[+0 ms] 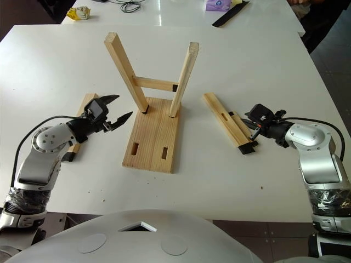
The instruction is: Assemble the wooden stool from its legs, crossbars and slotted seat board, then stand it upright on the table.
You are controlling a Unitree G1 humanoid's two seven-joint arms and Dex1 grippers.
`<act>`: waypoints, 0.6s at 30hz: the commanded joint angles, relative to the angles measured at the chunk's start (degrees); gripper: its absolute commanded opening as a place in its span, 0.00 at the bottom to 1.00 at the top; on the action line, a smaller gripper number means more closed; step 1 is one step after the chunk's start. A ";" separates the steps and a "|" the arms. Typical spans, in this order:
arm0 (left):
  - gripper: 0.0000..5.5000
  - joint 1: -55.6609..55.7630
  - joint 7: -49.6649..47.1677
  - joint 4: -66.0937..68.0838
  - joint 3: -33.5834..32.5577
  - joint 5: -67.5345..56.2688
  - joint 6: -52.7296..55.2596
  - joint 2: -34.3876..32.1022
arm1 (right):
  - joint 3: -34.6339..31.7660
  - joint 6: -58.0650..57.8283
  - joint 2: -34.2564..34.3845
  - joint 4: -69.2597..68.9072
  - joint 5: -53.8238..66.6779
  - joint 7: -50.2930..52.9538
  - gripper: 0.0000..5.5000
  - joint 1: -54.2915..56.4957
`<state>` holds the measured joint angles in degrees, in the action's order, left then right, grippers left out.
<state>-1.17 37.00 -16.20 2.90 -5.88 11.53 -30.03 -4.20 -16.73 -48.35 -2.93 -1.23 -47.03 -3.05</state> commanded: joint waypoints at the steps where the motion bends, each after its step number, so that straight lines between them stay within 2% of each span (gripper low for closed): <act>1: 0.62 -1.79 -1.79 -1.18 0.35 0.90 0.30 0.67 | 1.07 3.45 -0.88 2.64 -0.12 -1.23 0.17 0.44; 9: 0.62 -2.48 -2.82 -1.22 0.15 1.31 0.15 0.64 | 0.94 3.78 -0.83 1.21 0.46 -1.52 0.17 -0.93; 18: 0.62 -4.14 -3.92 -2.33 0.52 1.79 0.47 1.14 | 0.49 2.24 -0.93 -0.98 0.21 -0.88 0.40 -2.18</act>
<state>-4.79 33.57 -17.87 3.04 -4.66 11.66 -28.86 -3.21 -13.98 -48.40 -3.02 -0.96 -48.13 -4.60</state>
